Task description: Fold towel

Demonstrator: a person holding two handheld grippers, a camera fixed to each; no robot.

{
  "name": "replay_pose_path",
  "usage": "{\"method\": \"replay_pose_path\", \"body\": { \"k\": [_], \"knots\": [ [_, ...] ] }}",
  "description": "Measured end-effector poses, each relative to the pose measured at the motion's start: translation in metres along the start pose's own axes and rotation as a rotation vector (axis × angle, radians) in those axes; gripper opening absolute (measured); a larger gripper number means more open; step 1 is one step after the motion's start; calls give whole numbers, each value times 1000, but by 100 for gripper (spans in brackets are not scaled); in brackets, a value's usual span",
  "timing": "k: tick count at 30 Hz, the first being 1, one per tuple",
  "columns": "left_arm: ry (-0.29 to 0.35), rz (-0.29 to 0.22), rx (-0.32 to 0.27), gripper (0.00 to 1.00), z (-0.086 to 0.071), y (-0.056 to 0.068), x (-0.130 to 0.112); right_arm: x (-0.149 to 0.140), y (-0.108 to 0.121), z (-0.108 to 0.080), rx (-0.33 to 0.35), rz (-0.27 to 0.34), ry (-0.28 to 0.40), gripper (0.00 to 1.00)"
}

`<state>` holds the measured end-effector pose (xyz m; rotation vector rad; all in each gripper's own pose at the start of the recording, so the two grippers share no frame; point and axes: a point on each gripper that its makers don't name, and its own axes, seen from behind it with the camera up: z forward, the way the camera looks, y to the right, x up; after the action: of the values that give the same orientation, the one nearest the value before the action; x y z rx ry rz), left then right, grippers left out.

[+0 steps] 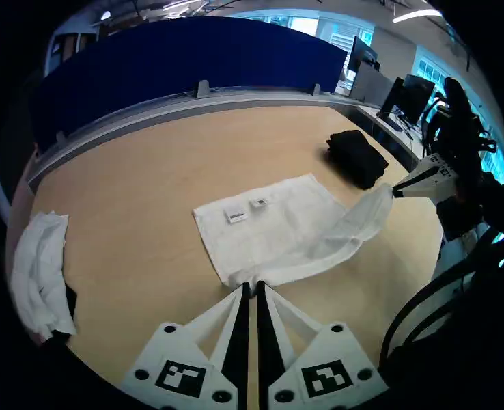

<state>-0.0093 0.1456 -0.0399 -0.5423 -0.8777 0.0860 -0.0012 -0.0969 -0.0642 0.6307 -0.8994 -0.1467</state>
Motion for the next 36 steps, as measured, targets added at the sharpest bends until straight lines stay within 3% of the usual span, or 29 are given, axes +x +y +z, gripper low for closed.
{"method": "replay_pose_path", "body": {
  "k": [10,20,29,36],
  "knots": [
    [-12,-59,-15,7,32,-18,21,18,27,31,5,20,-24,2],
    [-64,-95,-6,7,78,-41,23,18,49,69,17,92,-76,2],
    [-84,-142,-29,7,97,-45,20,17,58,84,22,140,-96,2],
    [-109,-163,-21,7,112,-55,21,20,66,101,9,176,-103,2]
  ]
}}
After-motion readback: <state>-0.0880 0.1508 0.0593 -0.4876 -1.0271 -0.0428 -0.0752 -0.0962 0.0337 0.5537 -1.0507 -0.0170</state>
